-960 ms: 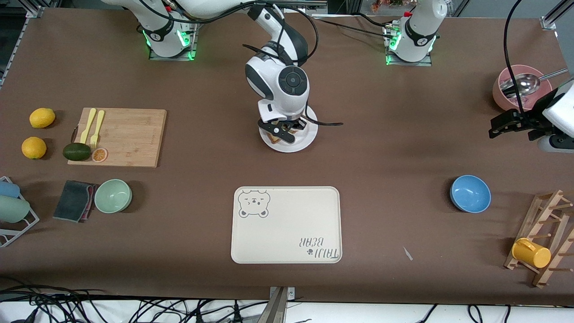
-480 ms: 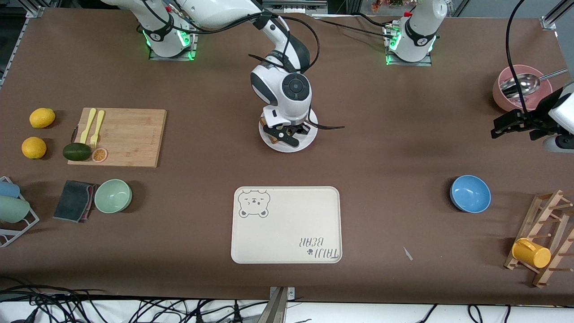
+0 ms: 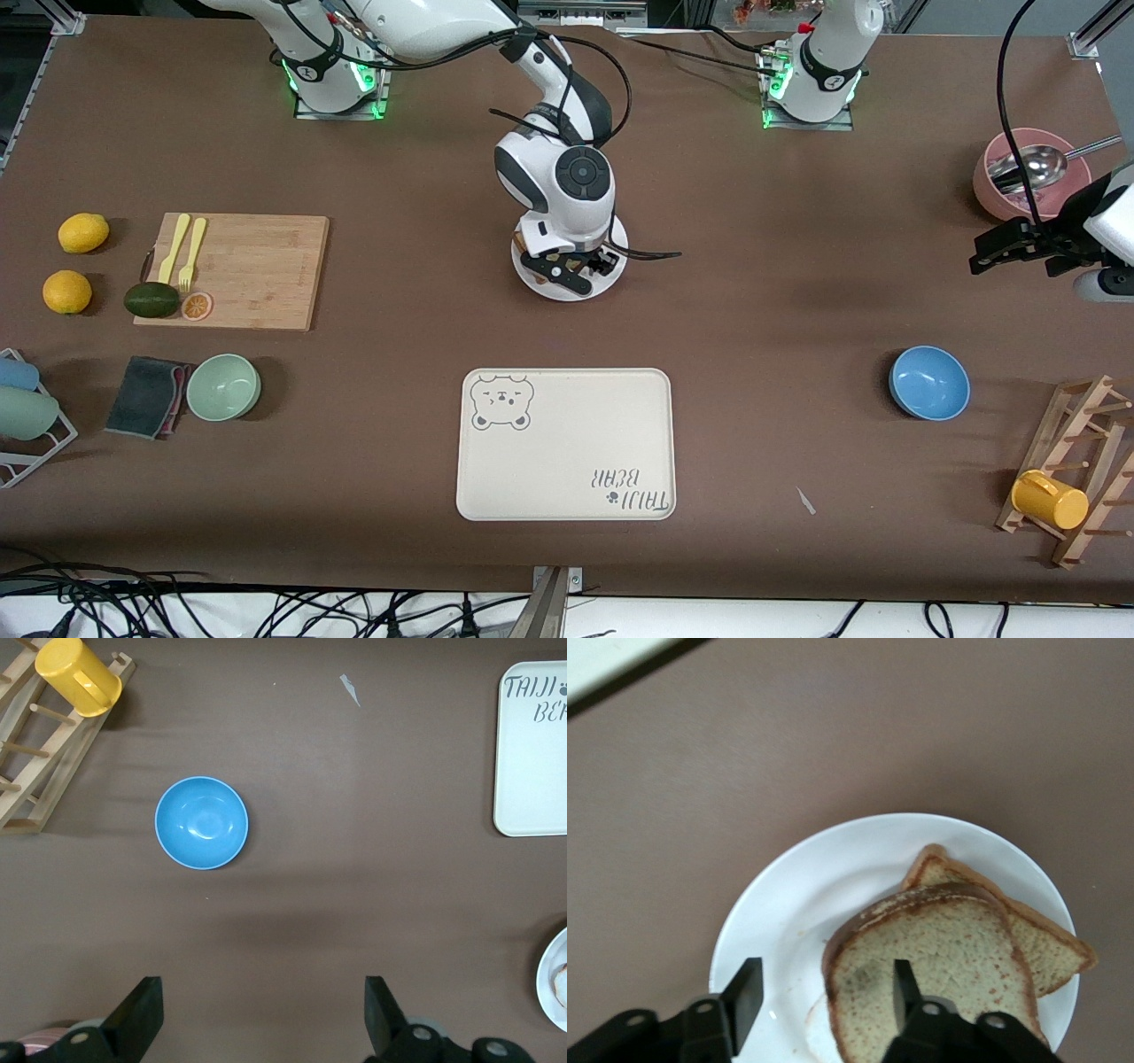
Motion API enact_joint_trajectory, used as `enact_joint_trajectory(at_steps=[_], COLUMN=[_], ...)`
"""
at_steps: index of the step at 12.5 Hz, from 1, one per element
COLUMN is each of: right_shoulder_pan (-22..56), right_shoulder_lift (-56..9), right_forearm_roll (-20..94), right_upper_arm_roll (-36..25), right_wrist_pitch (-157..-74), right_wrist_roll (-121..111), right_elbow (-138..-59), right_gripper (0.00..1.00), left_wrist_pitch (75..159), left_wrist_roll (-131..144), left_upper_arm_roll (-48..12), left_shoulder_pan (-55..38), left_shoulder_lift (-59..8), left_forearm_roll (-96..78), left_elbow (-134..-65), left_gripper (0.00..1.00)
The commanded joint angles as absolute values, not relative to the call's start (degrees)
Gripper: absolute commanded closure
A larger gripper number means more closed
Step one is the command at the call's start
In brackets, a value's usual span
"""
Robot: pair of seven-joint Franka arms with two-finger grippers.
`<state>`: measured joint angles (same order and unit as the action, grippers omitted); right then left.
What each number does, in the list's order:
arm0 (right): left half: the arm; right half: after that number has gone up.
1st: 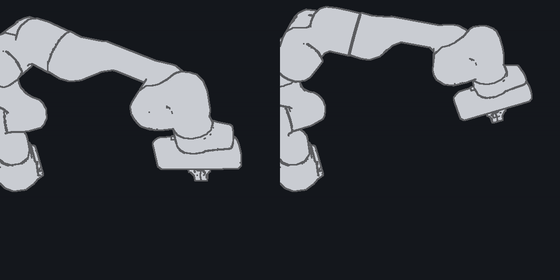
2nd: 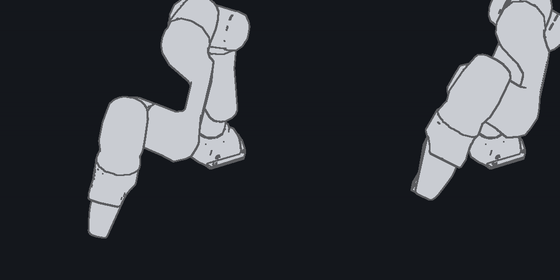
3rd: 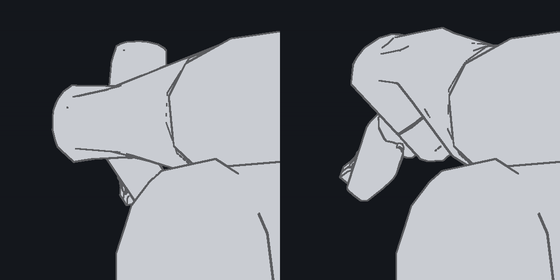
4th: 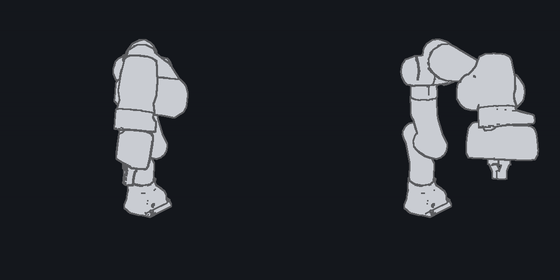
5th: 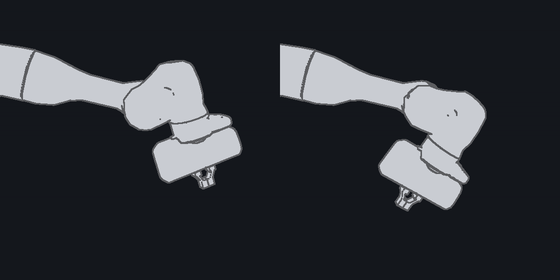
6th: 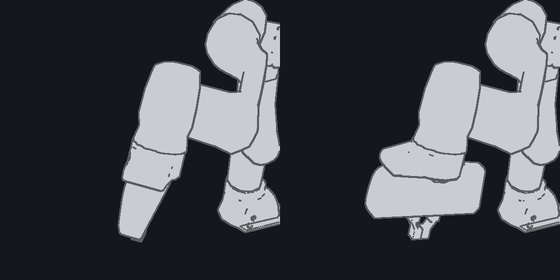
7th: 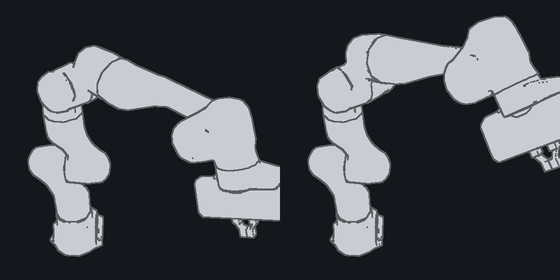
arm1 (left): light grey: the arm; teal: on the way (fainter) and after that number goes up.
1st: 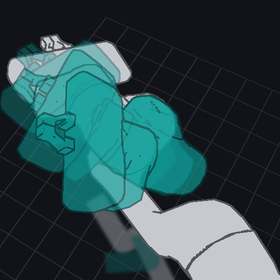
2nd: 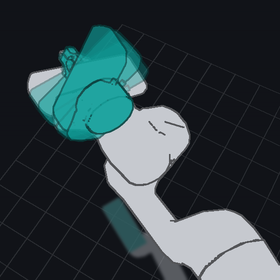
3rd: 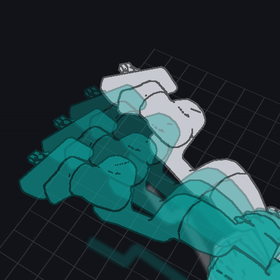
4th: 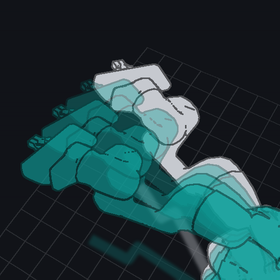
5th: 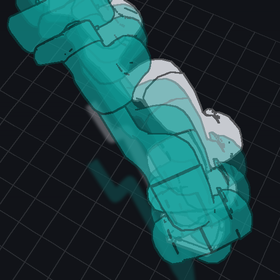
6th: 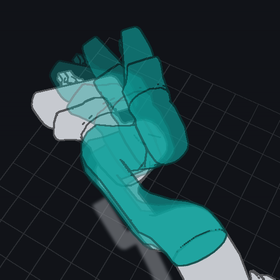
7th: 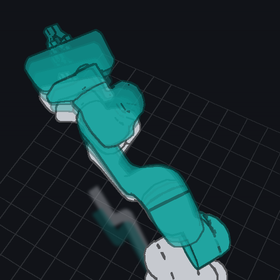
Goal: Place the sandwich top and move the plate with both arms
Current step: 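Lower the bread onto the egg slice and open the right gripper, then withdraw the right gripper while the left gripper reaches toward the plate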
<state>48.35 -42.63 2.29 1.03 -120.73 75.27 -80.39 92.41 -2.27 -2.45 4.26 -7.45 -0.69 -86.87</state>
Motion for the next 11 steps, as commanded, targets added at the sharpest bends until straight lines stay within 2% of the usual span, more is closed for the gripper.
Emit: enact_joint_trajectory(at_steps=[1,4,7,11], right_shoulder_pan=[47.64,46.41,45.79,39.83], right_shoulder_lift=[-41.67,-37.72,-33.5,-29.71], right_forearm_roll=[1.49,1.41,3.07,6.15], right_upper_arm_roll=[0.88,-0.26,-5.87,-10.01], right_wrist_pitch=[-118.57,-115.24,-108.13,-102.5], right_wrist_roll=[74.71,70.69,58.05,41.09], right_elbow=[-77.52,-77.52,-77.52,-77.52], right_gripper=[0.0,0.0,0.0,0.0], left_wrist_pitch=[92.55,92.55,92.55,92.64], left_wrist_roll=[-1.84,-1.59,-1.58,-2.19], left_upper_arm_roll=[-2.55,-2.55,-2.64,-2.81], left_shoulder_pan=[4.48,4.48,3.78,3.25], left_shoulder_lift=[-8.0,-8.09,-8.7,-10.99], left_forearm_roll=[-1.14,-1.23,-1.06,-1.32], left_elbow=[-85.69,-85.78,-85.78,-85.61], left_gripper=[0.0,0.0,0.0,0.0])
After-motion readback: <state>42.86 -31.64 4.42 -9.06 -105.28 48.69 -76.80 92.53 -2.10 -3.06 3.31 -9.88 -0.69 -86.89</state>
